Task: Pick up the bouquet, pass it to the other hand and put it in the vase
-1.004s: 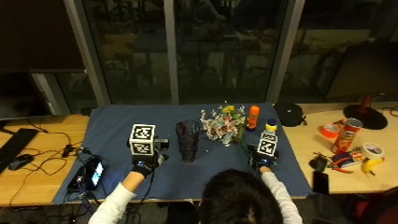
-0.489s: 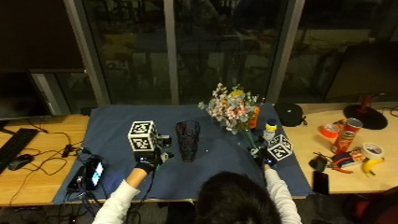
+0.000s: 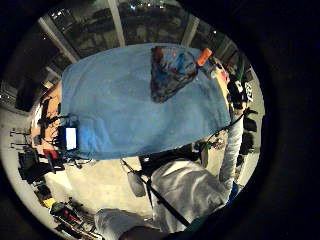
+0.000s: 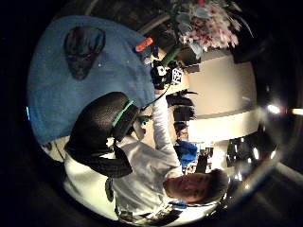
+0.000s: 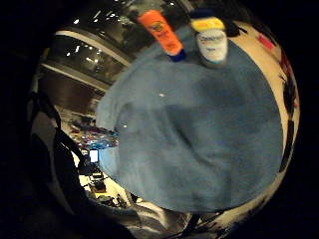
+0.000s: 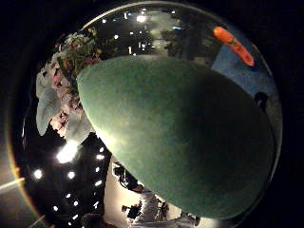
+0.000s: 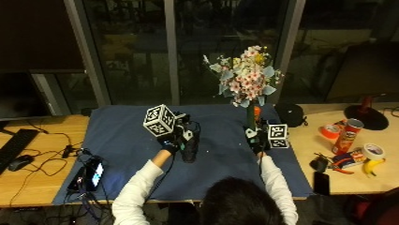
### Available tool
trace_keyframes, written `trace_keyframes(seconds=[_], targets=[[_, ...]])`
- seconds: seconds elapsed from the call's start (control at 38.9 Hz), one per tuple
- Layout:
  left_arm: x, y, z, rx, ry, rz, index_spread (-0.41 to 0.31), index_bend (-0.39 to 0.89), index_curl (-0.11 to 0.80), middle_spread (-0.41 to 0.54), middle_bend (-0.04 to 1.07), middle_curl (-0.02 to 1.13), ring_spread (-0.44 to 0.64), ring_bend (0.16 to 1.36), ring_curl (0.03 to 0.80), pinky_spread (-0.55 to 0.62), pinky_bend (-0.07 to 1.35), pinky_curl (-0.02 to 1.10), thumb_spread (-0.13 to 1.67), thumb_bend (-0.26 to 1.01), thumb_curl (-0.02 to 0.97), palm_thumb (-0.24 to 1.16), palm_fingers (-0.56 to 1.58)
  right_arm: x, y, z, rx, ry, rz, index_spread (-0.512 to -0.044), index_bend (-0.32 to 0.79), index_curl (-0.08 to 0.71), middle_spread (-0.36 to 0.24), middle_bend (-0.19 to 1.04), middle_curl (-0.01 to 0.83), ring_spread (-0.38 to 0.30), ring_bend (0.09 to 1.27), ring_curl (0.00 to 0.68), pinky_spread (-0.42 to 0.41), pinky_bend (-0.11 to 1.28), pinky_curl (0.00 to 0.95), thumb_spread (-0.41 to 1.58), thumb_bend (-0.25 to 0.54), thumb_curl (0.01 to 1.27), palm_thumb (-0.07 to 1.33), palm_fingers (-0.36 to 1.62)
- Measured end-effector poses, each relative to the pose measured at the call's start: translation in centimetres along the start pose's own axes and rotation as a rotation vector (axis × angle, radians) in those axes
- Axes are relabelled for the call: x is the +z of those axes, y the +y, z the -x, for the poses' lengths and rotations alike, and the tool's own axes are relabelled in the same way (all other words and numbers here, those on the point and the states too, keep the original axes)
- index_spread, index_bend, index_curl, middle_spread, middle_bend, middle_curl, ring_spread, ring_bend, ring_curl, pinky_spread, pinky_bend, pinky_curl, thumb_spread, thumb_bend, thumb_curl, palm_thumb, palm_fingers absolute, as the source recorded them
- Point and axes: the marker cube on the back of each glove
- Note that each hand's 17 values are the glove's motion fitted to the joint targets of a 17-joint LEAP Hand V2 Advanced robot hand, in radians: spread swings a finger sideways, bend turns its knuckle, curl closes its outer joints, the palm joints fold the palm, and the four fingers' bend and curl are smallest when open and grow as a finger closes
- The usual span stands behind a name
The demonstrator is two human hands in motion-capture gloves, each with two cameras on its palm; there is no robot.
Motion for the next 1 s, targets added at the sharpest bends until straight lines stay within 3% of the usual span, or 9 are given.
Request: trace_keyframes(seconds=[0.23, 0.51, 0.62, 0.75, 0.85, 0.87, 0.9, 0.95, 1.0], targets=[[1.0, -3.7, -5.6, -0.002, 0.418, -0.187, 0.242, 0.12, 0.254, 0.42, 0.2, 0.3, 0.45, 0.67, 0.282, 0.43, 0.39, 0.35, 1.03, -0.02, 0.301, 0.36, 0.07, 2.8, 0.7, 5.0, -0.149, -0.187, 0.016, -0.218, 0.52, 0.544, -0.146, 0.86, 0.612, -0.178, 1.06, 0.564, -0.202, 0.79, 0.534, 0.76, -0.005, 0.56, 1.03, 1.38], [6.8, -8.5, -11.9, -0.07, 0.74, -0.061, 0.262, 0.13, 0.238, 0.426, 0.22, 0.32, 0.41, 0.69, 0.287, 0.42, 0.4, 0.35, 0.98, -0.02, 0.318, 0.42, 0.1, 5.5, 3.1, 10.7, -0.28, -0.278, 0.025, -0.222, 0.49, 0.575, -0.138, 0.87, 0.612, -0.178, 1.07, 0.569, -0.201, 0.8, 0.545, 0.69, -0.02, 0.62, 1.05, 1.36], [8.2, -9.6, -13.9, -0.071, 0.811, -0.034, 0.263, 0.1, 0.226, 0.397, 0.27, 0.34, 0.39, 0.7, 0.288, 0.41, 0.38, 0.34, 0.96, -0.03, 0.323, 0.43, 0.14, 6.5, 2.6, 11.0, -0.541, -0.289, -0.017, -0.224, 0.48, 0.585, -0.136, 0.87, 0.611, -0.178, 1.07, 0.569, -0.201, 0.8, 0.548, 0.66, -0.019, 0.64, 1.06, 1.36], [10.3, -10.1, -16.5, -0.077, 0.934, 0.026, 0.243, 0.11, 0.22, 0.33, 0.3, 0.35, 0.32, 0.71, 0.294, 0.39, 0.36, 0.34, 0.92, -0.03, 0.327, 0.43, 0.22, 7.5, 4.8, 11.2, -0.339, -0.299, 0.007, -0.226, 0.47, 0.596, -0.136, 0.87, 0.61, -0.178, 1.07, 0.57, -0.202, 0.8, 0.55, 0.64, -0.021, 0.66, 1.06, 1.36], [10.8, -10.2, -17.6, -0.087, 0.934, -0.079, 0.166, 0.11, 0.218, 0.171, 0.34, 0.36, 0.17, 0.71, 0.284, 0.23, 0.39, 0.34, 0.9, -0.02, 0.335, 0.45, 0.46, 8.1, 5.2, 11.4, -0.501, -0.306, -0.016, -0.227, 0.47, 0.604, -0.135, 0.87, 0.61, -0.177, 1.08, 0.57, -0.202, 0.81, 0.552, 0.62, -0.02, 0.68, 1.06, 1.36], [10.8, -10.2, -17.7, -0.087, 0.931, -0.115, 0.106, 0.13, 0.227, 0.083, 0.39, 0.38, 0.07, 0.7, 0.287, 0.11, 0.46, 0.36, 0.9, -0.01, 0.343, 0.48, 0.71, 8.1, 5.2, 11.5, -0.559, -0.305, -0.029, -0.227, 0.45, 0.604, -0.133, 0.86, 0.609, -0.178, 1.08, 0.571, -0.203, 0.81, 0.555, 0.6, -0.029, 0.68, 1.05, 1.35], [10.8, -10.3, -17.7, -0.085, 0.925, -0.149, 0.124, 0.09, 0.21, 0.093, 0.33, 0.34, 0.09, 0.69, 0.266, 0.14, 0.42, 0.32, 0.9, -0.03, 0.34, 0.47, 0.58, 8.1, 5.3, 11.4, -0.571, -0.302, -0.036, -0.227, 0.46, 0.608, -0.134, 0.86, 0.608, -0.177, 1.08, 0.57, -0.202, 0.81, 0.552, 0.6, -0.019, 0.69, 1.06, 1.35], [10.7, -10.3, -17.7, -0.081, 0.909, -0.207, 0.007, 0.17, 0.239, -0.041, 0.44, 0.38, -0.07, 0.64, 0.269, -0.06, 0.5, 0.35, 0.89, 0.01, 0.355, 0.54, 1.0, 8.2, 5.6, 10.9, -0.479, -0.293, -0.032, -0.227, 0.45, 0.61, -0.132, 0.86, 0.608, -0.174, 1.08, 0.571, -0.203, 0.81, 0.555, 0.59, -0.032, 0.69, 1.04, 1.35], [10.7, -10.4, -17.7, -0.078, 0.897, -0.253, -0.059, 0.2, 0.26, -0.113, 0.47, 0.39, -0.16, 0.6, 0.266, -0.16, 0.5, 0.35, 0.88, 0.02, 0.372, 0.59, 1.17, 8.2, 6.1, 10.8, -0.408, -0.289, -0.02, -0.228, 0.45, 0.617, -0.131, 0.87, 0.609, -0.174, 1.08, 0.572, -0.203, 0.81, 0.555, 0.6, -0.028, 0.69, 1.03, 1.36]])
